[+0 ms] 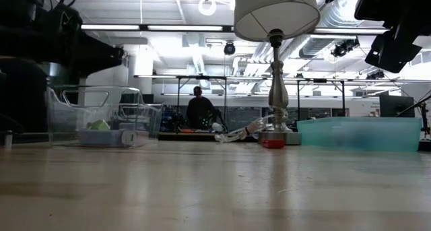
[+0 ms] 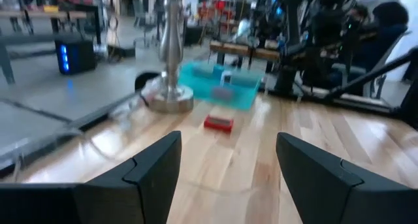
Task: Pick & Place Office items
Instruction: Put the red mini digital clock into the light blue bin
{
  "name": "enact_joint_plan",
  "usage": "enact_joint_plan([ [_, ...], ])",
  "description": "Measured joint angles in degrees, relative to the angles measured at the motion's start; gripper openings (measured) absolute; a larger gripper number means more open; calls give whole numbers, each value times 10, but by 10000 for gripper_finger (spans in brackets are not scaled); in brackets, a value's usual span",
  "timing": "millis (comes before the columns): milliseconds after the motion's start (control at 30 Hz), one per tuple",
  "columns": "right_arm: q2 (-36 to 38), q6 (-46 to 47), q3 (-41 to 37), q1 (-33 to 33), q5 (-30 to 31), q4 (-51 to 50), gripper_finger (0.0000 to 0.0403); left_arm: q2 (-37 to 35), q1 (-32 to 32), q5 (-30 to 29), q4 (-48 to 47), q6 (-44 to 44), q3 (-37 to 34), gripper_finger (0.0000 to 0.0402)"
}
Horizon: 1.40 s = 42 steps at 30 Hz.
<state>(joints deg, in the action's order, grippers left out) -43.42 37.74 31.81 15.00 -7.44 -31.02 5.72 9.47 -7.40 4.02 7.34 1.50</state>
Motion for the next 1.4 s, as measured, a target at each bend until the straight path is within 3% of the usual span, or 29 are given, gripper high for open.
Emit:
enact_joint_plan([
  [633,0,0,0,0,0,0,173,0,0,0,28,0,0,244],
  [933,0,-129,0,0,0,14,173,0,0,0,29,0,0,244],
  [1133,0,-138,0,0,0,95,173,0,0,0,29,0,0,244],
  [1233,0,-131,0,0,47,128,173,0,0,0,29,0,0,244],
  [1400,-9,-93,0,0,221,167,173,0,0,0,29,0,0,244],
])
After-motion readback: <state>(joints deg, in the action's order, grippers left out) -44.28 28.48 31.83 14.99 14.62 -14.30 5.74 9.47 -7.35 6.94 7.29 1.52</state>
